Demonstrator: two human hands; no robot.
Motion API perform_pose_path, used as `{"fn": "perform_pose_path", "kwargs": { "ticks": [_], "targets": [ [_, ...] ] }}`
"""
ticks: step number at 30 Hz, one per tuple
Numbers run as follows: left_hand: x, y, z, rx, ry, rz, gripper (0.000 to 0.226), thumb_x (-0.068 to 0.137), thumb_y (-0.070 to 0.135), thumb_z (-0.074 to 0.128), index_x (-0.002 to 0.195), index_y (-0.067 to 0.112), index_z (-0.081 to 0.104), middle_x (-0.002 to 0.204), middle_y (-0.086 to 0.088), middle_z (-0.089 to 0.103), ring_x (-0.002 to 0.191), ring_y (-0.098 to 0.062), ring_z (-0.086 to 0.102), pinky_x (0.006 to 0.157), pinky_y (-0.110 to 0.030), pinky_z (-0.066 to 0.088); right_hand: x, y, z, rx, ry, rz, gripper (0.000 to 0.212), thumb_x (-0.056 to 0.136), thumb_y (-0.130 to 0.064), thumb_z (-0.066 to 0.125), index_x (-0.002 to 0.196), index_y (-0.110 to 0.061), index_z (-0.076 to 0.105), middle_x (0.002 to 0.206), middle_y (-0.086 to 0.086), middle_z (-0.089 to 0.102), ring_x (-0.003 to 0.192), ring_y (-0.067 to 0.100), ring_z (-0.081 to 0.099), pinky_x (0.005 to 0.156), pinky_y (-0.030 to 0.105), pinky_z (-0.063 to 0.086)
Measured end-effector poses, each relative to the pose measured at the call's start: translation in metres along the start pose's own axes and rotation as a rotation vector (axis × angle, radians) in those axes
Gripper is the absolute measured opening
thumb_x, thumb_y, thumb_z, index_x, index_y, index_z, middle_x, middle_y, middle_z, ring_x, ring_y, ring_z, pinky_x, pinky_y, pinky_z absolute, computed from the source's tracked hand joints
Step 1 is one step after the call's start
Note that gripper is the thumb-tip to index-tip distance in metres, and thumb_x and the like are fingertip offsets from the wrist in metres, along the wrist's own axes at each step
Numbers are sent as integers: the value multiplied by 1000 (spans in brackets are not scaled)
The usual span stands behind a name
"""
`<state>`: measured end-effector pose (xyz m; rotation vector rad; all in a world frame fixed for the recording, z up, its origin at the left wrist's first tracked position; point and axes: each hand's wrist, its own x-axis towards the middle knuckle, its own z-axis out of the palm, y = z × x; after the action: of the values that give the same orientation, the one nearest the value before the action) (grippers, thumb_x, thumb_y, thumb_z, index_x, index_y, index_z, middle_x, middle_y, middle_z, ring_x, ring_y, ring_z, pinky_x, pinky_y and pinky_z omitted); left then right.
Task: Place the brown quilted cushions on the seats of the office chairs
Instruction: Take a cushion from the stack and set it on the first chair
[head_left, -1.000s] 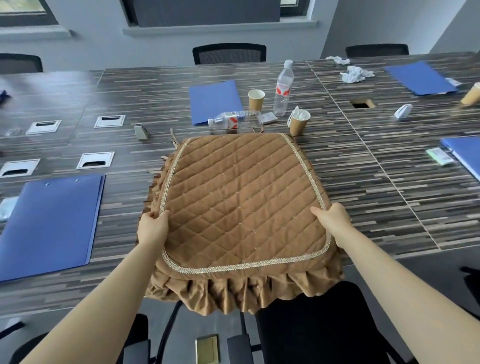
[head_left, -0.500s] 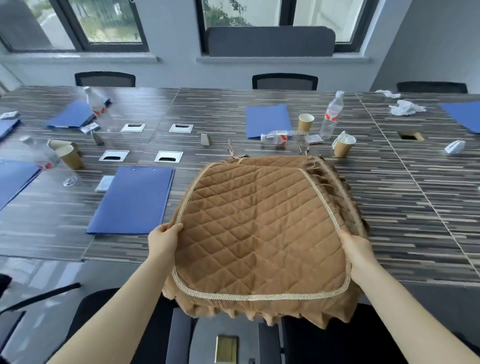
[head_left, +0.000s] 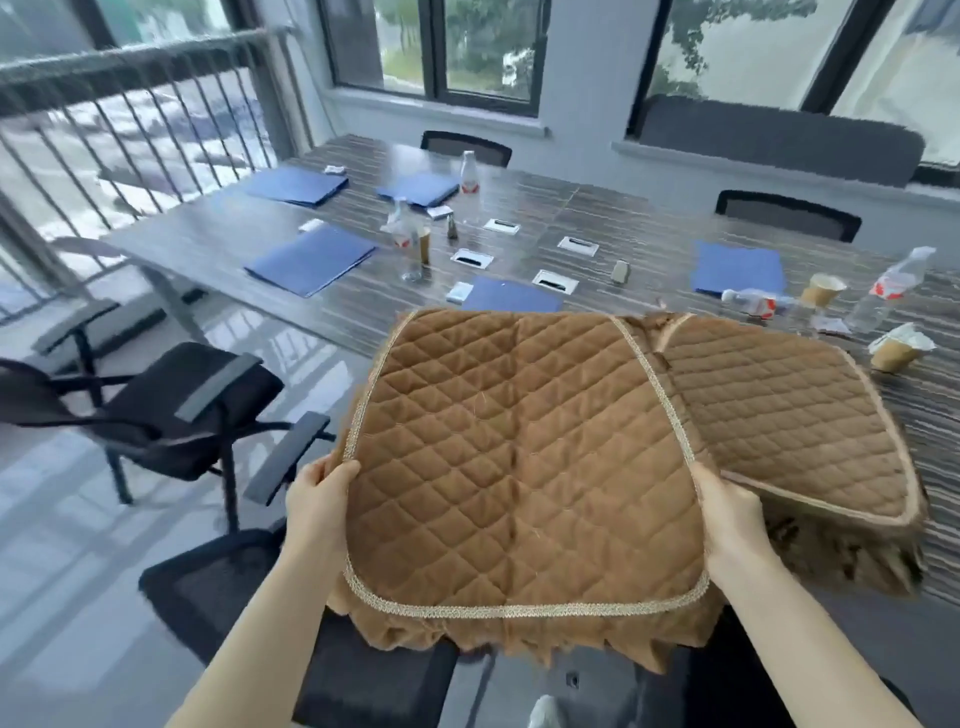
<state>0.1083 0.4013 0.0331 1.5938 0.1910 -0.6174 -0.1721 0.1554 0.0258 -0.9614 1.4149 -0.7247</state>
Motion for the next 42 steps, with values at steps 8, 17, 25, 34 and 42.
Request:
{"fn": "perform_pose_path", "kwargs": {
  "ticks": [8, 17, 25, 34, 42],
  "targets": [
    [-61, -11, -252, -149, 298, 53, 23, 90, 8, 61, 113, 12, 63, 108, -11, 69, 84, -21, 66, 65, -29, 54, -157, 60, 132, -104, -296, -35, 29, 77, -36, 73, 90, -10, 70, 97, 12, 73, 89, 30, 70, 79, 47, 56],
    [-82, -34, -408, -190, 572, 139, 24, 91, 6, 60, 115, 12, 58, 105, -5, 67, 93, -20, 66, 74, -31, 53, -271, 107, 274, -240, -564, -89, 34, 92, -39, 57, 116, -15, 64, 107, 9, 70, 93, 30, 68, 84, 52, 55],
    [-38, -47, -457, -227, 753, 74, 27, 91, 10, 59, 118, 13, 60, 112, -5, 68, 105, -25, 65, 96, -46, 52, -295, 124, 392, -369, -731, -137, 28, 94, -35, 57, 111, -14, 63, 105, 6, 69, 95, 23, 67, 83, 39, 56],
    [20, -20, -506, -313, 961, 37, 25, 88, 8, 59, 113, 12, 63, 106, -3, 70, 101, -25, 67, 92, -42, 54, -311, 126, 525, -489, -868, -150, 41, 89, -47, 57, 120, -20, 57, 115, 4, 65, 104, 27, 63, 95, 52, 51],
    [101, 16, -579, -460, 1034, 81, 26, 81, 6, 59, 106, 13, 65, 111, -11, 71, 104, -29, 67, 90, -41, 55, -343, 136, 648, -487, -898, -125, 39, 93, -45, 55, 121, -17, 57, 115, 4, 65, 103, 27, 64, 94, 50, 52]
  ]
}}
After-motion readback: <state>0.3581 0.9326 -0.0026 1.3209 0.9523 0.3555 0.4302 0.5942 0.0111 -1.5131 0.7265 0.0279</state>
